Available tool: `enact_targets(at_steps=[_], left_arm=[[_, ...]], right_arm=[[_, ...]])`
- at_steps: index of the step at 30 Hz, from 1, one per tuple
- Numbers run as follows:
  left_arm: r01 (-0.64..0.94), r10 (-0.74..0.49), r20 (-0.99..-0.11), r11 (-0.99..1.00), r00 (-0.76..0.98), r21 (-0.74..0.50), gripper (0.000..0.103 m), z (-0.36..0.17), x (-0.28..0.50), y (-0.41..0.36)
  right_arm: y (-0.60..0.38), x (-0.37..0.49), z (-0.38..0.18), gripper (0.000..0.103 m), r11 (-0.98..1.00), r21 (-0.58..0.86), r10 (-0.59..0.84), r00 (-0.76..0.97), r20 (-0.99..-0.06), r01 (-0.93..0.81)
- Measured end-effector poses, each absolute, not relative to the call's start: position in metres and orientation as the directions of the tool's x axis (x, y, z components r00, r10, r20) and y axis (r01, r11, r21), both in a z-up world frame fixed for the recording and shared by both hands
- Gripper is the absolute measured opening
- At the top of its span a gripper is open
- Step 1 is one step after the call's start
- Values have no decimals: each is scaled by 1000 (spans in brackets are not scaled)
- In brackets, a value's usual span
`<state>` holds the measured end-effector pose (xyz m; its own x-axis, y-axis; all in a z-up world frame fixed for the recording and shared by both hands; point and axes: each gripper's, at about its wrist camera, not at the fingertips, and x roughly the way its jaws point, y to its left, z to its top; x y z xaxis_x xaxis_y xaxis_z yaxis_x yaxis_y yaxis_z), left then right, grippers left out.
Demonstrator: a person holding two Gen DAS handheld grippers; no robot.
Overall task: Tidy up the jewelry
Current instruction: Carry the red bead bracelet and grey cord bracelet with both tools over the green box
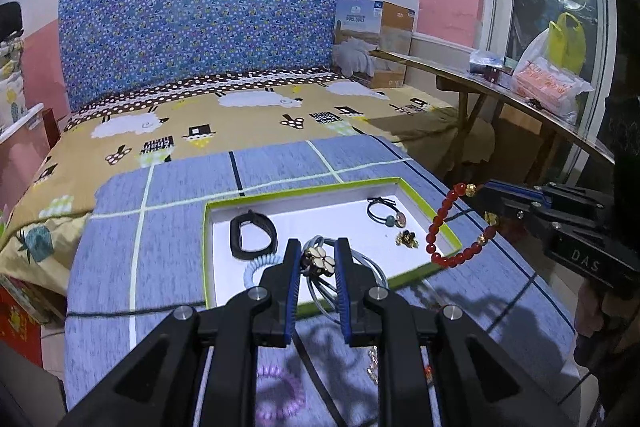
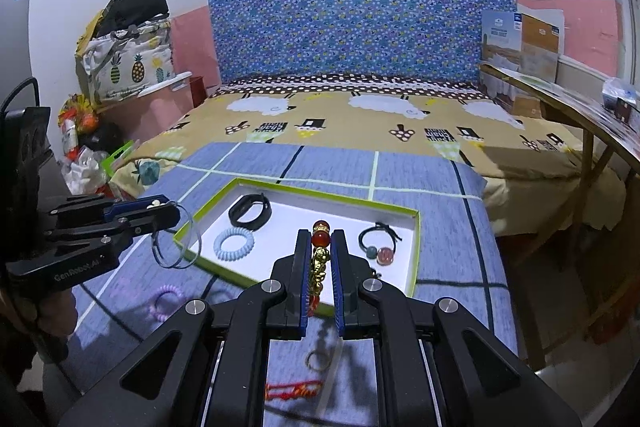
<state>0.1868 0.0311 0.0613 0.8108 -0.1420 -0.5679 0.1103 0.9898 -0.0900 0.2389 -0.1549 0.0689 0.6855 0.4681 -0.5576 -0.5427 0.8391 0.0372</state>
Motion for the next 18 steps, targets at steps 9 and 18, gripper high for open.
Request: enact_targets(at_steps=[9, 18], left_arm=[[108, -131, -576, 991, 807, -73, 17, 57, 226, 33], [110, -128, -597, 992, 792, -66, 17, 43, 266, 32]], right_arm=[[-149, 270, 57, 9, 844, 52, 461, 672, -580, -534], [-142, 306, 40, 9, 847, 90, 464, 646, -606, -524]])
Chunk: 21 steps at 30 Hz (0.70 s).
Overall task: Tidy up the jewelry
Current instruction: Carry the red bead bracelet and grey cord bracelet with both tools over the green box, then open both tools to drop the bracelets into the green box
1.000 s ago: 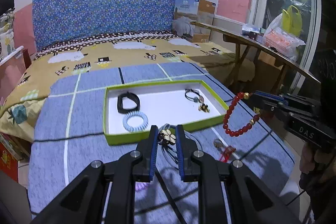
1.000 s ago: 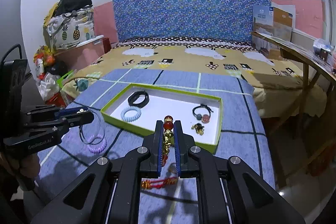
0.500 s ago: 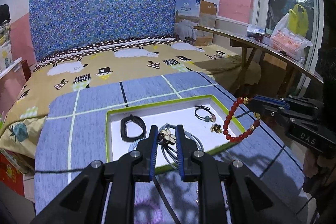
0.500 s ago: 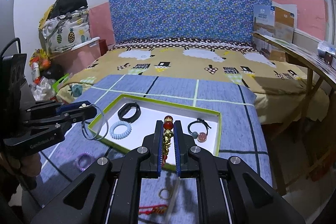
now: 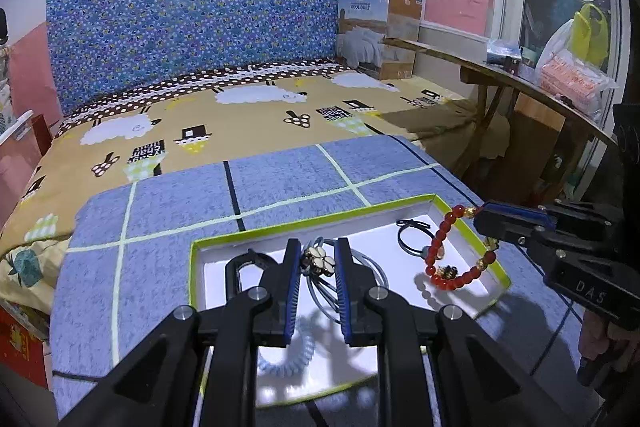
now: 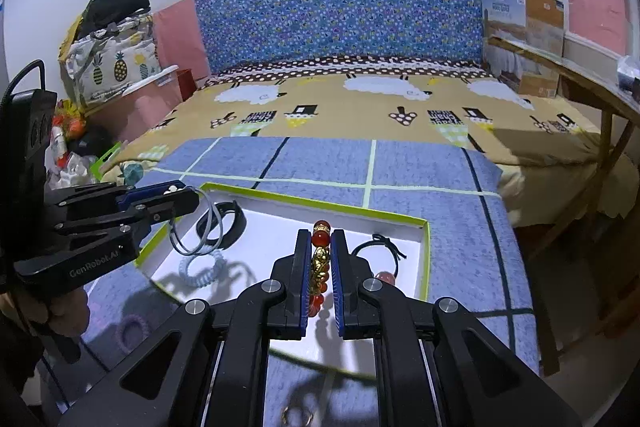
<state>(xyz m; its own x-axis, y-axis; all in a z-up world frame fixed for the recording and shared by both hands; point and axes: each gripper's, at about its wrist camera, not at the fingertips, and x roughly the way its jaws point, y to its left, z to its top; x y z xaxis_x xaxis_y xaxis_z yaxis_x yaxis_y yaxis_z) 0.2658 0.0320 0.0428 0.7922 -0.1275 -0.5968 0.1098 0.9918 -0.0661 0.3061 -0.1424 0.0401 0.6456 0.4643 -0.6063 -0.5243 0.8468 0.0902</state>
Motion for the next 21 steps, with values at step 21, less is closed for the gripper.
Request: enact_targets(at_steps=[21], left_arm=[[86, -113, -710, 994, 695, -73, 18, -12, 318, 33]], right_arm=[[-156, 363, -13, 10, 888, 134, 396, 585, -708, -440]])
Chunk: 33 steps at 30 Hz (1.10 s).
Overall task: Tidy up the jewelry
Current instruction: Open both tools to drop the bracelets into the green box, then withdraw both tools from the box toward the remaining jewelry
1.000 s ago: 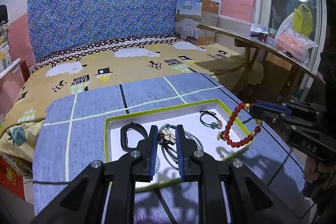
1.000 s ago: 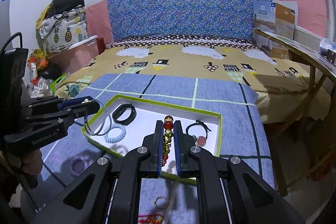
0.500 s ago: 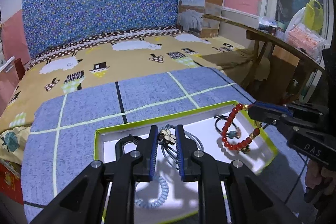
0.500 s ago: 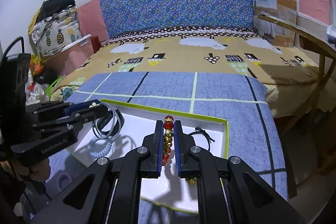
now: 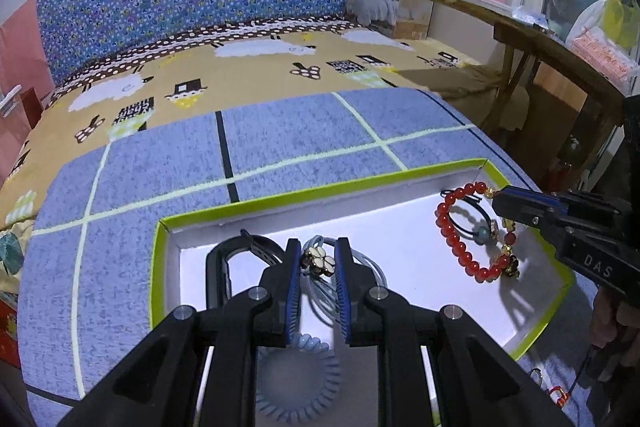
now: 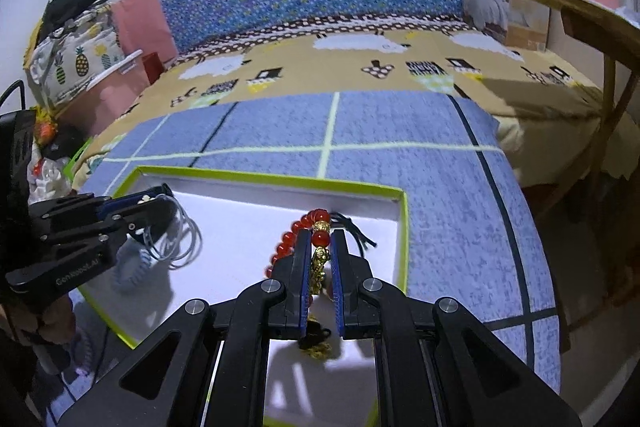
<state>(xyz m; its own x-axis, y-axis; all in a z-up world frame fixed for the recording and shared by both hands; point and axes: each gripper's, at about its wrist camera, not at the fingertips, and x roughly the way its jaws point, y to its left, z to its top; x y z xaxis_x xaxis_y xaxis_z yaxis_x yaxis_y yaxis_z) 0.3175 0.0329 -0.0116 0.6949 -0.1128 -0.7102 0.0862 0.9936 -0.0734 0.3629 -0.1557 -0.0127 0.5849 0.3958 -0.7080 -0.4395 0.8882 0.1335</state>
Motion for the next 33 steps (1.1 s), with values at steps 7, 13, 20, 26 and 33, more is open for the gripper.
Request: enact_targets(at_steps=[7, 13, 20, 26, 33], left_arm=[[106, -126, -730, 992, 671, -74, 21, -18, 319, 29], [123, -140, -719, 989, 681, -76, 32, -15, 309, 27], [125, -146, -687, 989, 711, -80, 32, -2, 287, 31], [102, -137, -639, 991, 757, -92, 32, 15, 251, 38], [89, -124, -579, 992, 806, -89, 32, 33, 198, 38]], right_arm=[[-156, 361, -20, 12, 885, 124, 388, 562, -731, -450], [-157, 352, -16, 14, 884, 108, 383, 573, -725, -455], [-164, 327, -1, 14, 882, 101, 394, 604, -693, -460], [-169, 291, 16, 15, 876, 100, 415, 631, -656, -472], [-172, 243, 30, 15, 860, 96, 447, 649, -616, -501]])
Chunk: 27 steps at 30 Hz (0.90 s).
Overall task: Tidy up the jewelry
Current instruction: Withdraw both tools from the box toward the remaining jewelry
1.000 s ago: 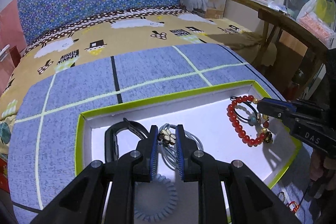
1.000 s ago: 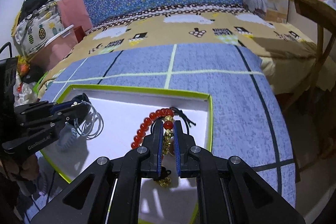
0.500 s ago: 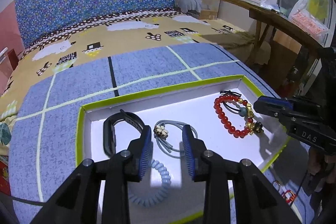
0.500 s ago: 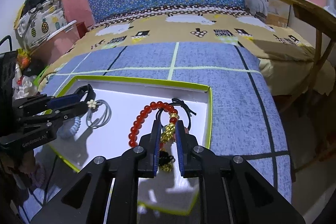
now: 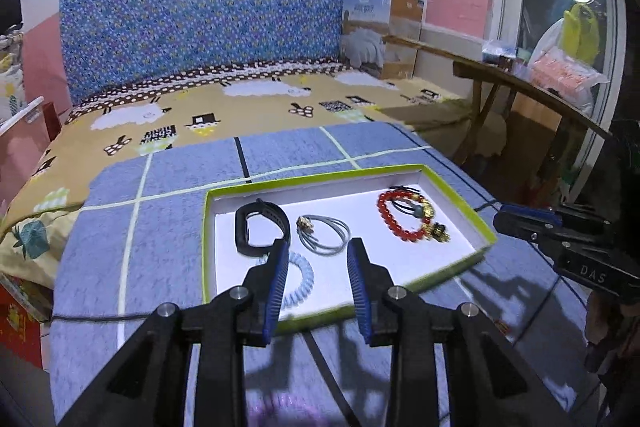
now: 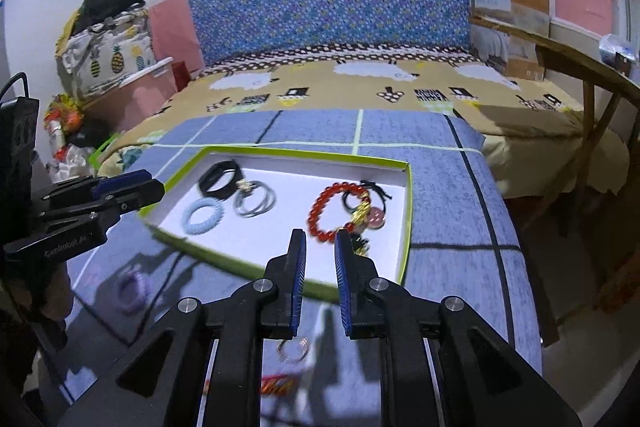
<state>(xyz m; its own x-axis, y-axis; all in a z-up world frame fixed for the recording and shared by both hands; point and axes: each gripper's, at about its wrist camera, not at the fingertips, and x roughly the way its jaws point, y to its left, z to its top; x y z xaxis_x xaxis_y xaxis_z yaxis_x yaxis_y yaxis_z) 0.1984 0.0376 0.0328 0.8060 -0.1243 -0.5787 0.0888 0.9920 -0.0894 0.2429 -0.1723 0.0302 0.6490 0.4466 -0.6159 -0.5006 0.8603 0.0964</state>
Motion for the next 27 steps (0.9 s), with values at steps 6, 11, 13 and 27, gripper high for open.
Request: enact_targets(at_steps=[6, 11, 13, 27], left_arm=[[93, -129, -556, 991, 821, -92, 32, 39, 156, 33], [91, -127, -548, 992, 827, -92, 32, 39, 130, 33], [91, -128, -542, 991, 831, -95, 32, 39, 118, 33], [54, -98, -555, 994, 826, -95, 32, 23, 62, 36]], right_arm=[[-178, 204, 35, 15, 856, 111, 464, 656, -595, -505], [-183, 173, 33, 21, 854, 118, 470, 654, -592, -507], [-184, 162, 32, 24, 853, 124, 473, 654, -590, -506], [-185, 119, 23, 24, 848, 130, 482, 645, -593, -514]])
